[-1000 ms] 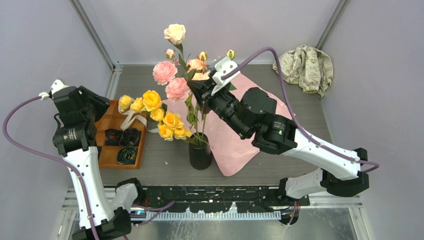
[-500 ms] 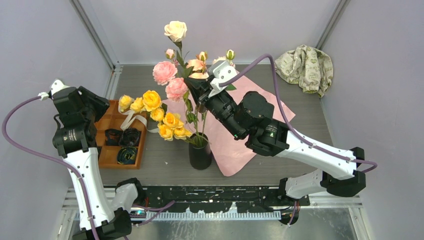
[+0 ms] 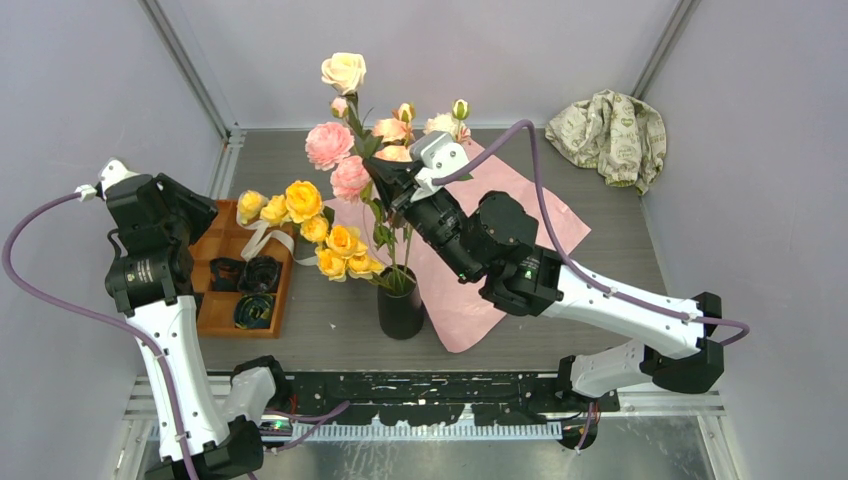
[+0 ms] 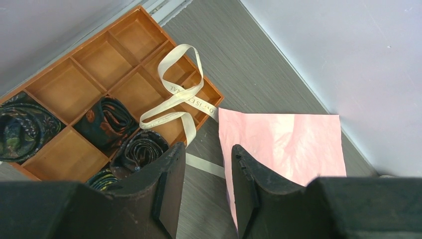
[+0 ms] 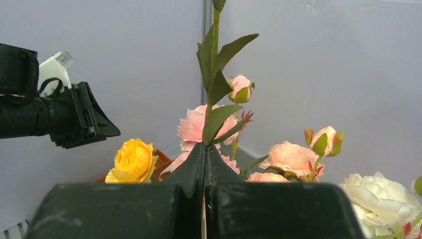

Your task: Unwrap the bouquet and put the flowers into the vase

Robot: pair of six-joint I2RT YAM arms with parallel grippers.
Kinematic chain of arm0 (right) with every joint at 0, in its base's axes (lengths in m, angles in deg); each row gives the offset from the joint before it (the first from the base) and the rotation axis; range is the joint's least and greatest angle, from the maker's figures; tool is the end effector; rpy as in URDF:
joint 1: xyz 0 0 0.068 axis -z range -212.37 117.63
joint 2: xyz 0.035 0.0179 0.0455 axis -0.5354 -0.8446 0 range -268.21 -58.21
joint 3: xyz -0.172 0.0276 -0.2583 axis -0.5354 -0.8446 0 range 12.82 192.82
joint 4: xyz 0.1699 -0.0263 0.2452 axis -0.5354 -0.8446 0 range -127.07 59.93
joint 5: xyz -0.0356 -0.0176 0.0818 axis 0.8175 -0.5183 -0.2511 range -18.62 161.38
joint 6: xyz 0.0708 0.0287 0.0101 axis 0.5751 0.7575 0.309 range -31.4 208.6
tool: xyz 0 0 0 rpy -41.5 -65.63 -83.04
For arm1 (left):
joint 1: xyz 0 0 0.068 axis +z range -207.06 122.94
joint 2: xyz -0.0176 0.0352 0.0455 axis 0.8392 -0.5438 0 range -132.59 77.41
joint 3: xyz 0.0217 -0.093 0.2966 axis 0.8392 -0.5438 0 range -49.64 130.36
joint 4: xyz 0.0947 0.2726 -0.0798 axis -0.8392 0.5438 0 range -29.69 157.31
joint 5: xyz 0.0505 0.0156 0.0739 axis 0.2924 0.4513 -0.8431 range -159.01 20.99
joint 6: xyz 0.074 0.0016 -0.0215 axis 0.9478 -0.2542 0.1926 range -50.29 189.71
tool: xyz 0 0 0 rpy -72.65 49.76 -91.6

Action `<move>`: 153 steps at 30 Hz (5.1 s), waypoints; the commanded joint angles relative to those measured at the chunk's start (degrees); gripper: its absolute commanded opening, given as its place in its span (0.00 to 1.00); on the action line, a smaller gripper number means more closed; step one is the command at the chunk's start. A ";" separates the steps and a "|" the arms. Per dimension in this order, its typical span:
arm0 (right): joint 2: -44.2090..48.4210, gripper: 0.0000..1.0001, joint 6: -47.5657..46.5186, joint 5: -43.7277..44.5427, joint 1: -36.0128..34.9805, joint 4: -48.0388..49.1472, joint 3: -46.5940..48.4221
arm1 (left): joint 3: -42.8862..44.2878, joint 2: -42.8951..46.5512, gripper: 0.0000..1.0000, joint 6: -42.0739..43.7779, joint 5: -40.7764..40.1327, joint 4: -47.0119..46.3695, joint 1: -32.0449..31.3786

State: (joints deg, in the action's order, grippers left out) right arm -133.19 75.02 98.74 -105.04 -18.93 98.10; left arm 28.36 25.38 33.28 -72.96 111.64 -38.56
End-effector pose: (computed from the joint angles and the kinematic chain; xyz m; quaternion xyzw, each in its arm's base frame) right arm 0.1284 0.3100 0.5654 -0.2315 0.5330 0.2800 0.7642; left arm 0.1778 0.0643 0.4722 -0.4058 0.7410 -0.0544 0.5323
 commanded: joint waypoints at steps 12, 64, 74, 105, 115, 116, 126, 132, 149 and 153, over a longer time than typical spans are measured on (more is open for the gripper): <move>-0.52 0.01 -1.59 0.38 -0.09 13.35 -3.63 | 2.54 1.37 0.41 3.37 -3.08 0.08 0.31; 13.88 0.01 14.66 11.63 -3.70 3.45 -25.14 | -0.81 2.04 0.41 0.35 0.91 -1.71 0.30; 12.65 0.01 13.80 15.84 -6.47 3.72 -27.80 | -1.53 2.04 0.41 0.14 1.13 -2.20 0.30; 7.29 0.01 16.77 26.23 -12.65 2.74 -34.56 | -2.15 2.42 0.41 -0.14 1.99 -2.54 0.33; 4.87 0.01 17.16 25.64 -13.45 4.71 -33.69 | -2.24 2.74 0.42 0.19 1.96 -2.25 0.24; 4.85 0.01 17.57 25.71 -13.59 4.62 -33.95 | -2.30 2.84 0.42 0.27 1.89 -2.21 0.25; 6.23 0.01 21.55 25.45 -14.26 3.52 -36.64 | -3.29 3.45 0.42 -0.06 2.32 -2.38 0.25; 6.33 0.01 23.49 25.28 -14.35 2.94 -37.73 | -3.37 3.71 0.42 0.08 2.20 -2.12 0.31; 7.71 0.26 23.79 26.88 -15.03 1.10 -37.55 | -3.79 4.13 0.43 0.21 2.08 -2.11 0.23; 8.39 0.30 23.57 27.22 -15.29 0.76 -37.64 | -3.88 4.09 0.43 0.13 2.12 -2.20 0.27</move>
State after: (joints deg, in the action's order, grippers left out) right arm -126.88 98.01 124.48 -119.75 -18.45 60.17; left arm 24.38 28.62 33.68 -71.32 111.88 -38.56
